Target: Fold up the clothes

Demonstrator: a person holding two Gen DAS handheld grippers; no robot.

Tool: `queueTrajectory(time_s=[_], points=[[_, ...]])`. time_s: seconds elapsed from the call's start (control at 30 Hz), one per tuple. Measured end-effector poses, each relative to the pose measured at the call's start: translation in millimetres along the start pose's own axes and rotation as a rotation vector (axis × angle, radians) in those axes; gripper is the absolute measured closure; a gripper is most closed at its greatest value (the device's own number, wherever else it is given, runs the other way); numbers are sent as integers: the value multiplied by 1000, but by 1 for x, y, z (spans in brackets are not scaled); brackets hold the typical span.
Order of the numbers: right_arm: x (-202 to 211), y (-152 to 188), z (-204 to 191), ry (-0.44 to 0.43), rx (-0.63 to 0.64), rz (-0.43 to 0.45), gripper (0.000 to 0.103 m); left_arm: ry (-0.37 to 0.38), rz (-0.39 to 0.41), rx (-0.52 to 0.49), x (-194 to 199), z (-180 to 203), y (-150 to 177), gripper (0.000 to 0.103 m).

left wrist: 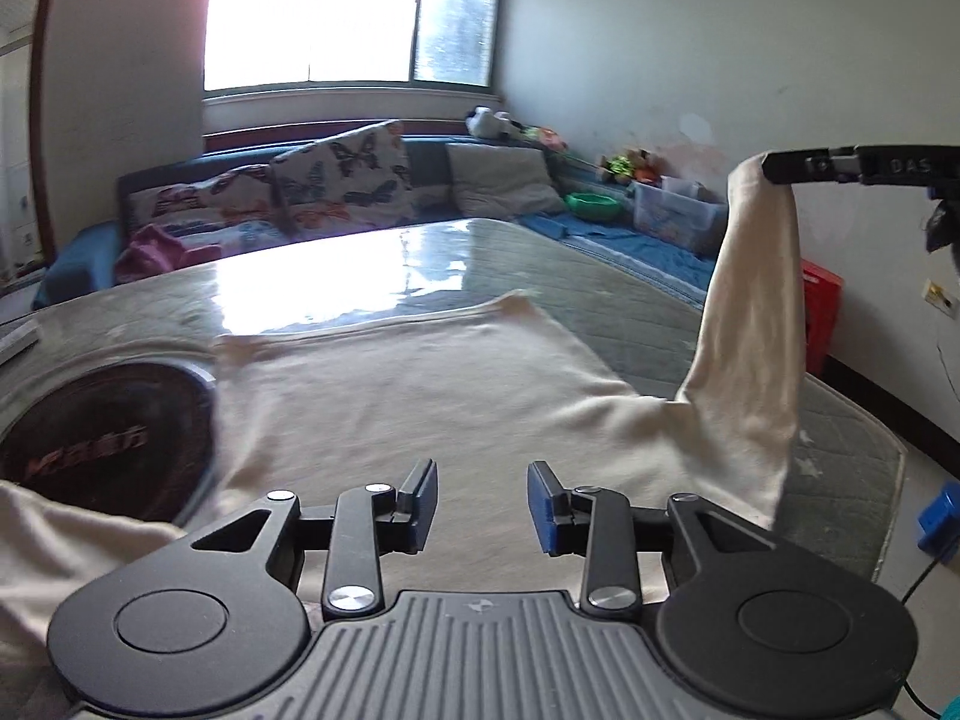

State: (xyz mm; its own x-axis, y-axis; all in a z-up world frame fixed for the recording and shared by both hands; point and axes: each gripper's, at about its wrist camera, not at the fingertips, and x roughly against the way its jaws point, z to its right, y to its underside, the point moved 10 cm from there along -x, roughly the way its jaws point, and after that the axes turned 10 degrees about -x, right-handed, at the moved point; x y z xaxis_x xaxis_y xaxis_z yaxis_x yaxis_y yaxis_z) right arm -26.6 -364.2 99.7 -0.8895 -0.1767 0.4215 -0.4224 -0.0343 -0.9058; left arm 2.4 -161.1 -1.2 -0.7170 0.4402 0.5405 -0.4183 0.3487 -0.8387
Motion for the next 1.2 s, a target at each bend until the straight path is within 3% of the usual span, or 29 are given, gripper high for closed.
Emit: queueTrajectory(time_s=[0.3, 0.53, 0.67, 0.8, 0.83, 1.0, 1.2], points=[[-41, 16, -139, -272, 157, -90, 99, -81, 2, 81, 32, -39, 30, 65], [-47, 60, -188, -391, 186, -197, 93, -111, -12, 103, 46, -50, 44, 65], [-35, 66, -172, -385, 174, -209, 87, -111, -17, 93, 47, -48, 44, 65], [-28, 82, -133, -299, 143, -246, 65, -106, -14, 77, 45, -44, 41, 65], [-26, 89, -121, -273, 136, -259, 64, -105, -14, 73, 44, -43, 40, 65], [-24, 120, -64, -117, 101, -305, 65, -104, -18, 59, 41, -40, 37, 66], [-46, 121, -26, -92, -62, -310, 70, -113, -60, 70, 28, -40, 41, 67]])
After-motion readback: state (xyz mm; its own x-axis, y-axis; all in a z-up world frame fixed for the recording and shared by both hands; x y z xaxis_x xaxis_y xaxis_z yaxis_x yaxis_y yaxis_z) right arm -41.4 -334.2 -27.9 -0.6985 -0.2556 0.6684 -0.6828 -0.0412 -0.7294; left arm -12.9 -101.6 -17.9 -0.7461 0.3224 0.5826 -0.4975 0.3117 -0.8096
